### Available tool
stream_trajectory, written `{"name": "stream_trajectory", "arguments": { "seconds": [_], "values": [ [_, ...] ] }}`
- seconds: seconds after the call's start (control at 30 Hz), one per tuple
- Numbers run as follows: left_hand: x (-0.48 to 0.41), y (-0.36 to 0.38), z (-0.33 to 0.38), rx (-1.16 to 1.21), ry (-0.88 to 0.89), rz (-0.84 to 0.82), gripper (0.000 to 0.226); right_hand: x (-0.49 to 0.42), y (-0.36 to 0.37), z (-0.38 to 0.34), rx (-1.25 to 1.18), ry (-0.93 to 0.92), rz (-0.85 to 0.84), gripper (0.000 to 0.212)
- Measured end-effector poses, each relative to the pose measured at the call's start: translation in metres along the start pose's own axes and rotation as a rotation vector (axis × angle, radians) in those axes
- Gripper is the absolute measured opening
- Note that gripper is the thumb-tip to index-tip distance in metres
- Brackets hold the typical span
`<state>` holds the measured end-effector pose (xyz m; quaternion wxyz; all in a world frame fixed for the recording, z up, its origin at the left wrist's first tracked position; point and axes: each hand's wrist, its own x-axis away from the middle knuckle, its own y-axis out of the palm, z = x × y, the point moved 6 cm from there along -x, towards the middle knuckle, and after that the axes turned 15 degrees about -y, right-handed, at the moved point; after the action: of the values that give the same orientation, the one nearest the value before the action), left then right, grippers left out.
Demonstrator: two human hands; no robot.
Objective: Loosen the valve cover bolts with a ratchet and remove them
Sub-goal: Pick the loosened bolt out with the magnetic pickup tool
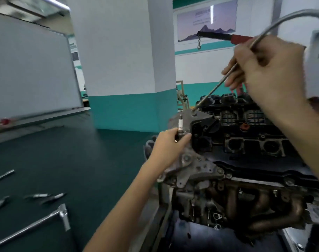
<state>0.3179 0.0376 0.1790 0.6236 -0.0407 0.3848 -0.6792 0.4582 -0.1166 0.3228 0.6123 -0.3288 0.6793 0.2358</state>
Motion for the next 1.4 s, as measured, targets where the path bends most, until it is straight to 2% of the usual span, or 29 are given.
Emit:
{"name": "stream_trajectory", "arguments": {
  "seconds": [0.1, 0.17, 0.3, 0.43, 0.53, 0.6, 0.7, 0.77, 0.87, 0.97, 1.03, 1.1, 1.17, 1.27, 1.33, 1.4],
  "values": [
    [0.010, -0.062, -0.048, -0.122, -0.114, 0.071, 0.047, 0.013, 0.083, -0.009, 0.036, -0.027, -0.165, 0.021],
    [0.023, -0.112, -0.098, -0.178, -0.254, 0.133, 0.045, 0.021, 0.129, -0.012, 0.029, -0.046, -0.248, 0.025],
    [0.068, -0.226, -0.185, -0.184, -0.528, 0.343, 0.041, 0.031, 0.208, -0.009, 0.171, -0.100, -0.451, 0.027],
    [0.128, -0.327, -0.247, -0.136, -0.744, 0.556, 0.031, 0.048, 0.271, -0.004, 0.297, -0.054, -0.634, 0.026],
    [0.173, -0.389, -0.275, -0.159, -0.855, 0.742, 0.031, 0.067, 0.311, 0.009, 0.320, 0.072, -0.761, 0.017],
    [0.199, -0.421, -0.290, -0.177, -0.918, 0.836, 0.035, 0.083, 0.336, 0.017, 0.329, 0.162, -0.853, 0.019],
    [0.220, -0.447, -0.317, -0.207, -1.024, 0.853, 0.043, 0.113, 0.371, 0.024, 0.245, 0.365, -0.888, 0.026],
    [0.222, -0.447, -0.324, -0.214, -1.045, 0.870, 0.040, 0.137, 0.392, 0.026, 0.170, 0.517, -0.891, 0.024],
    [0.205, -0.426, -0.324, -0.262, -0.983, 0.802, 0.035, 0.174, 0.412, 0.038, 0.107, 0.750, -0.913, 0.017],
    [0.180, -0.385, -0.337, -0.201, -0.966, 0.579, 0.032, 0.211, 0.422, 0.058, -0.087, 1.073, -0.831, 0.019],
    [0.165, -0.350, -0.349, -0.111, -0.993, 0.401, 0.028, 0.226, 0.430, 0.066, -0.238, 1.217, -0.728, 0.016],
    [0.149, -0.315, -0.357, -0.075, -1.008, 0.255, 0.024, 0.233, 0.437, 0.073, -0.339, 1.260, -0.621, 0.011],
    [0.133, -0.289, -0.363, -0.131, -0.992, 0.177, 0.026, 0.240, 0.441, 0.082, -0.437, 1.280, -0.520, 0.008],
    [0.110, -0.262, -0.368, -0.209, -0.970, 0.131, 0.026, 0.264, 0.441, 0.088, -0.576, 1.298, -0.519, 0.024],
    [0.093, -0.248, -0.370, -0.265, -0.944, 0.116, 0.024, 0.282, 0.434, 0.094, -0.545, 1.276, -0.552, 0.042],
    [0.075, -0.233, -0.370, -0.351, -0.910, 0.071, 0.020, 0.292, 0.421, 0.096, -0.499, 1.219, -0.514, 0.057]
  ]
}}
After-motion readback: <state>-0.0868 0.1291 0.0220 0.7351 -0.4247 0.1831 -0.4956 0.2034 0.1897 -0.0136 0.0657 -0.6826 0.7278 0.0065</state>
